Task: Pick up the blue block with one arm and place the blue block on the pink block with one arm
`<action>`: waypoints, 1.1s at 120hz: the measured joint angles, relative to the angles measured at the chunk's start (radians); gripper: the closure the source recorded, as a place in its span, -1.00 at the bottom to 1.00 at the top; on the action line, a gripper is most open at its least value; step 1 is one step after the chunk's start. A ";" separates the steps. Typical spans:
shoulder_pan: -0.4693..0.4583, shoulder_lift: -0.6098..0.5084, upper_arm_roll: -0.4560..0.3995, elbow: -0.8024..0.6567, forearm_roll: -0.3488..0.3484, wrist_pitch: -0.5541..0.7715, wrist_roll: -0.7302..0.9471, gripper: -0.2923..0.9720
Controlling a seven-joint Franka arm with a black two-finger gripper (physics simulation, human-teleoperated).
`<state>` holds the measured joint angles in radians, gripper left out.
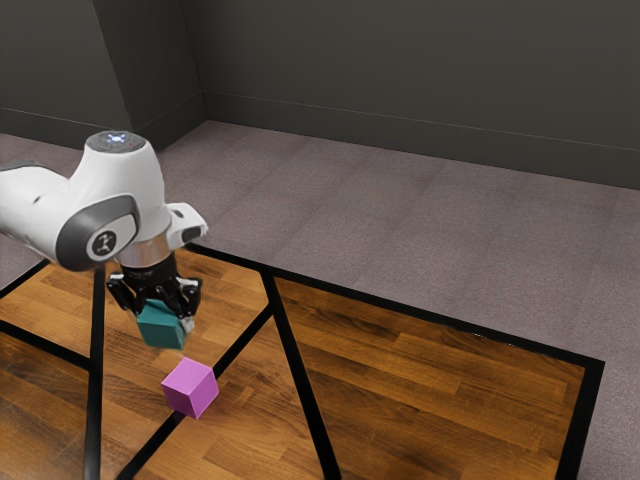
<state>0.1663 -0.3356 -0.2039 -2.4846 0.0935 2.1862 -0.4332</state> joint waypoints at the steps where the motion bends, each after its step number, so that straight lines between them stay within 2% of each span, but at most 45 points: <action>1: 0.000 -0.001 0.000 0.000 0.001 0.000 0.005 0.06; 24: 0.005 0.001 -0.002 -0.009 0.004 0.014 0.095 0.06; 53: 0.002 0.044 -0.008 -0.050 0.002 0.122 0.164 0.06; 85: 0.002 0.057 -0.025 -0.103 -0.013 0.215 0.180 0.05; 132: 0.010 0.098 -0.028 -0.119 -0.030 0.258 0.172 0.05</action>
<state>0.1764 -0.2379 -0.2316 -2.6037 0.0637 2.4445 -0.2607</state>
